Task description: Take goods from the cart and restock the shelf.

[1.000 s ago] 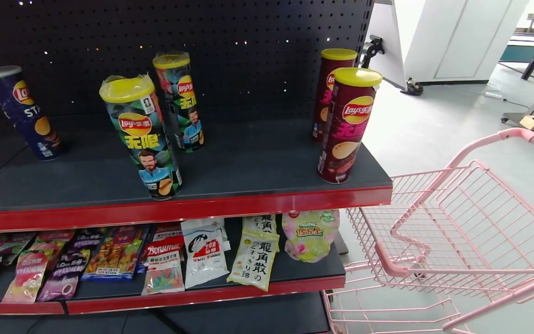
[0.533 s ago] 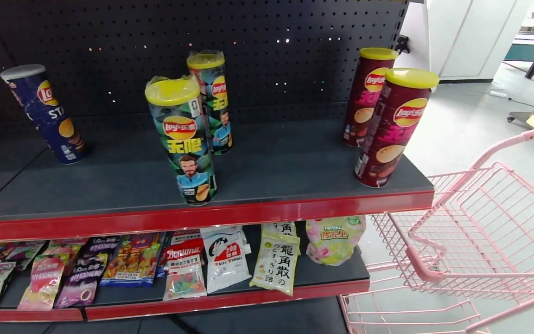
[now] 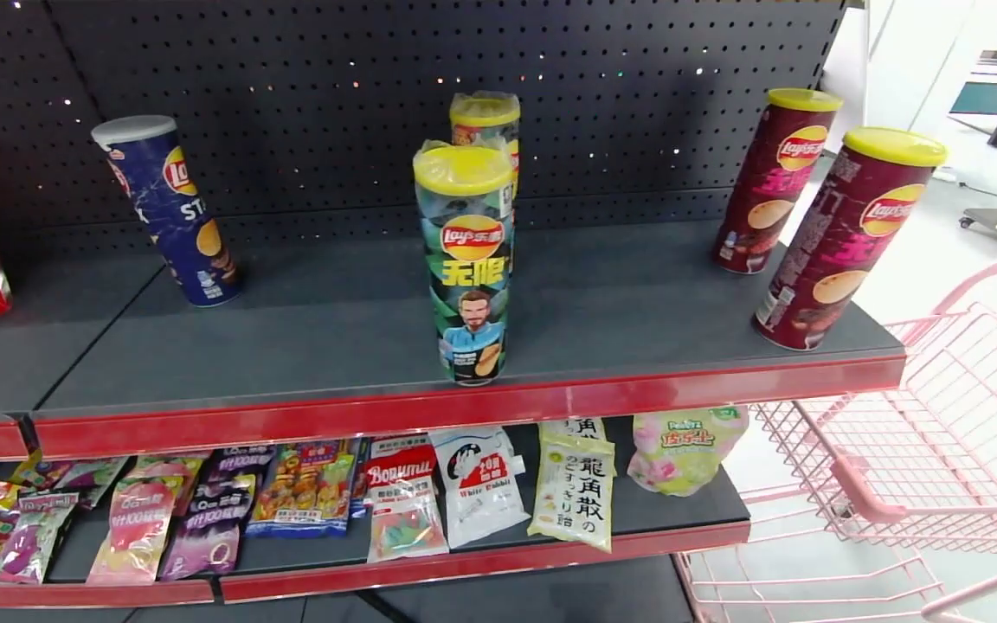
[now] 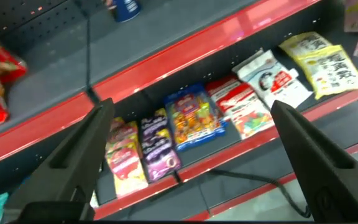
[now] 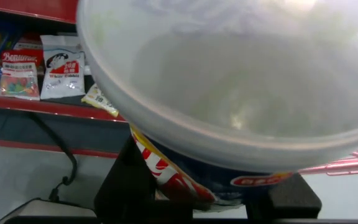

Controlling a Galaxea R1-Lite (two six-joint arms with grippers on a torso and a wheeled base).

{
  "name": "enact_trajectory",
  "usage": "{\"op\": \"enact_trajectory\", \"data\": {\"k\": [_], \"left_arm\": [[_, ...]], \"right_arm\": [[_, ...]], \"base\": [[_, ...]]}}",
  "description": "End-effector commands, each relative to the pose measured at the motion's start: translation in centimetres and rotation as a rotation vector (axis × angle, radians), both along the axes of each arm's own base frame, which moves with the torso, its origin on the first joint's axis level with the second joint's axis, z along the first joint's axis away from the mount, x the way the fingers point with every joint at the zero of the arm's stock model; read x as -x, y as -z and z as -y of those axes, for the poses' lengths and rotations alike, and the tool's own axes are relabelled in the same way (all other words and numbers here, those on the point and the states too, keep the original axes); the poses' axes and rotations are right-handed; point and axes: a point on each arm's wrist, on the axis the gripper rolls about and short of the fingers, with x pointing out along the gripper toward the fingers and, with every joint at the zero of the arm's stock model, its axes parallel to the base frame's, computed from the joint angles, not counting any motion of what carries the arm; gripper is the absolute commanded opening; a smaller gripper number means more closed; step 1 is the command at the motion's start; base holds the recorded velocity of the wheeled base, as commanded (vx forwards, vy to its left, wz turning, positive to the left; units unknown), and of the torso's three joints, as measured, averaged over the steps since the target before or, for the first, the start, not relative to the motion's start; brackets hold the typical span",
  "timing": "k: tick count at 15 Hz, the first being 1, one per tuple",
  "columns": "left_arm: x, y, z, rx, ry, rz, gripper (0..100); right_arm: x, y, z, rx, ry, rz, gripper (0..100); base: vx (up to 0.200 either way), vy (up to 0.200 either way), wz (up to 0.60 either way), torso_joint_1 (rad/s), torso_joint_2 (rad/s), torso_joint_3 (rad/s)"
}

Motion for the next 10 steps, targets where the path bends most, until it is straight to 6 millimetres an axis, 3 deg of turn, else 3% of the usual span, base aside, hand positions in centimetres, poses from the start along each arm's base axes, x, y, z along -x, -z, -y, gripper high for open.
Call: {"op": "enact_trajectory", "data": {"k": [1, 10], "left_arm": [[0.0, 0.0, 0.0, 0.000, -0.001, 0.001, 100], [0.1, 0.0, 0.0, 0.001, -0.002, 0.005, 100]], "right_arm": [[0.0, -0.1, 0.0, -0.001, -0.002, 0.003, 0], [1.1, -0.7, -0.4, -0.057, -0.222, 0.078, 0]], "base": [[0.000, 0.200, 0.00, 0.002, 0.00, -0.002], [0.000, 0.200, 0.00, 0.001, 0.00, 0.002]]}}
